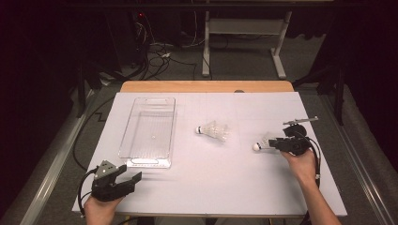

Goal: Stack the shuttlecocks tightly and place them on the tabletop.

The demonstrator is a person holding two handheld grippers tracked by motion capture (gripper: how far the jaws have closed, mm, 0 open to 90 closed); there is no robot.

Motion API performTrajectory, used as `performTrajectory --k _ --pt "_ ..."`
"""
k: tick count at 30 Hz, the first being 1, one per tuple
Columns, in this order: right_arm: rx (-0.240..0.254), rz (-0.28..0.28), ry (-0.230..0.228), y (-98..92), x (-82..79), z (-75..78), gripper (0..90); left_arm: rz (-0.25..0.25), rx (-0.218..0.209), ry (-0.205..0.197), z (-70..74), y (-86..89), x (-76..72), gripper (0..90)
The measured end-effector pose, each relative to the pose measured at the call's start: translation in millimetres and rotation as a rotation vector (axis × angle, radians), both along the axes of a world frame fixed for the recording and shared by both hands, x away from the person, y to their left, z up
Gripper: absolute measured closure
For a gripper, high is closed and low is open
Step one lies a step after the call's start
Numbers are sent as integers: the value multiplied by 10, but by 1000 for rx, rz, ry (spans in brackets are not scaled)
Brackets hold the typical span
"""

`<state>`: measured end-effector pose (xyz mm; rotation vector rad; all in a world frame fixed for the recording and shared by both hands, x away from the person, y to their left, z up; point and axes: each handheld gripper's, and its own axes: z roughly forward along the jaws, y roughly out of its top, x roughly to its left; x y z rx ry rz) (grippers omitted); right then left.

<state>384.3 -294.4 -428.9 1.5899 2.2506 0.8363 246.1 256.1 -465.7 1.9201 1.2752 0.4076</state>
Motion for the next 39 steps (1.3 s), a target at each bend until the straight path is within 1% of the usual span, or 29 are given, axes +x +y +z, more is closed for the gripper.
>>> performTrajectory --k 5,14,16,17,19,21,26,32,39 --pt "17 16 8 -1 -5 1 748 -1 -7 4 -3 5 14 338" --pt "19 65 28 30 -28 -12 845 -5 1 0 1 8 8 338" --pt "19 68 31 38 -30 -13 853 -6 -2 2 2 14 9 337" --pt "21 83 32 54 -32 -15 872 -6 -2 3 1 15 9 338" --pt "20 81 35 64 -35 -14 879 -6 -4 2 1 14 7 338" --pt "28 98 38 83 -36 -9 897 1 -14 2 0 22 5 337" --pt "42 108 39 89 -51 4 900 5 -8 0 1 15 8 337" --pt "52 134 25 118 -100 27 900 8 -10 0 2 21 14 338" --pt "79 147 15 140 -127 45 900 9 -10 1 0 26 19 338"
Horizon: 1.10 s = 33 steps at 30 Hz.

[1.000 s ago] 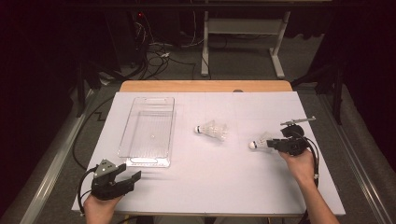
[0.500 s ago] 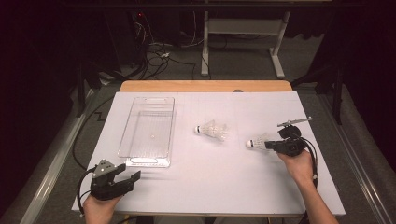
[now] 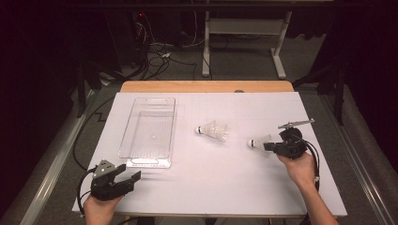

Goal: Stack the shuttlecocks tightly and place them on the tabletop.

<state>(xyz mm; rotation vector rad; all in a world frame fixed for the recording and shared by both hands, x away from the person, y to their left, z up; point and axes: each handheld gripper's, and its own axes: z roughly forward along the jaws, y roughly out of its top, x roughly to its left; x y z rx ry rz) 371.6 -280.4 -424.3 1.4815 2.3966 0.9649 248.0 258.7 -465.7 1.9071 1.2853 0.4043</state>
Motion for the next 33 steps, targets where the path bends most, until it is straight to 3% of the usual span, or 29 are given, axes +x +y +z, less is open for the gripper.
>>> performTrajectory --k 13,33 --pt "57 12 -15 62 -24 25 900 3 2 1 -3 8 18 338" --pt "68 54 -23 273 -20 31 900 0 6 0 0 20 19 338"
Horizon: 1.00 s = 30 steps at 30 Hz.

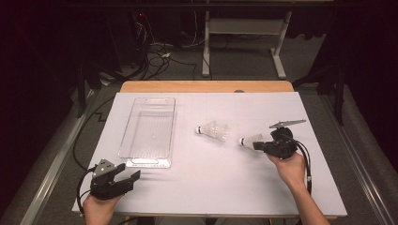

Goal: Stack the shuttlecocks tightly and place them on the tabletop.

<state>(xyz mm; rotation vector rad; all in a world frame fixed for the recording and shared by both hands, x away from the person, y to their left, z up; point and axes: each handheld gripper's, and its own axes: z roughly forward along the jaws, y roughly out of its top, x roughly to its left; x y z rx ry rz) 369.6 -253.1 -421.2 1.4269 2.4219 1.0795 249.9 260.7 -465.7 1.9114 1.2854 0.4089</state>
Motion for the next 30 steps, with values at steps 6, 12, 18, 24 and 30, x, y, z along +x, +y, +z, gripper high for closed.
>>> performTrajectory --k 6,12,18,24,30 --pt "-5 1 5 31 27 3 900 -7 0 -1 0 2 17 338" --pt "11 11 -2 74 13 11 900 -3 0 0 5 -2 -1 340" --pt "32 18 -10 98 21 40 900 5 -7 0 -1 4 5 340" --pt "39 26 -18 183 29 79 900 0 -5 -5 5 4 -22 340" --pt "56 29 -31 224 47 118 900 2 -7 -6 7 12 -17 340"
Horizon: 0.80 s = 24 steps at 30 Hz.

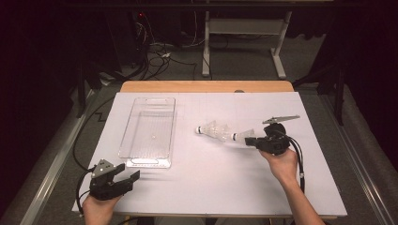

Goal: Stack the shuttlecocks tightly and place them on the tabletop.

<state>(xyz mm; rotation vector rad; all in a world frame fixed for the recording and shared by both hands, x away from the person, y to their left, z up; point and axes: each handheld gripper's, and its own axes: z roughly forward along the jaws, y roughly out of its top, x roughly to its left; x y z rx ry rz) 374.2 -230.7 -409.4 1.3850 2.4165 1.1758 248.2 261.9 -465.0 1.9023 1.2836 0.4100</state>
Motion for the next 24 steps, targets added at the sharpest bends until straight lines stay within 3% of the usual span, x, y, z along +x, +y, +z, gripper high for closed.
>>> performTrajectory --k 7,24 --pt "27 3 -1 28 19 -18 900 -2 2 0 2 -5 1 339" --pt "22 -9 9 120 134 -52 900 -3 5 -1 5 6 3 340"
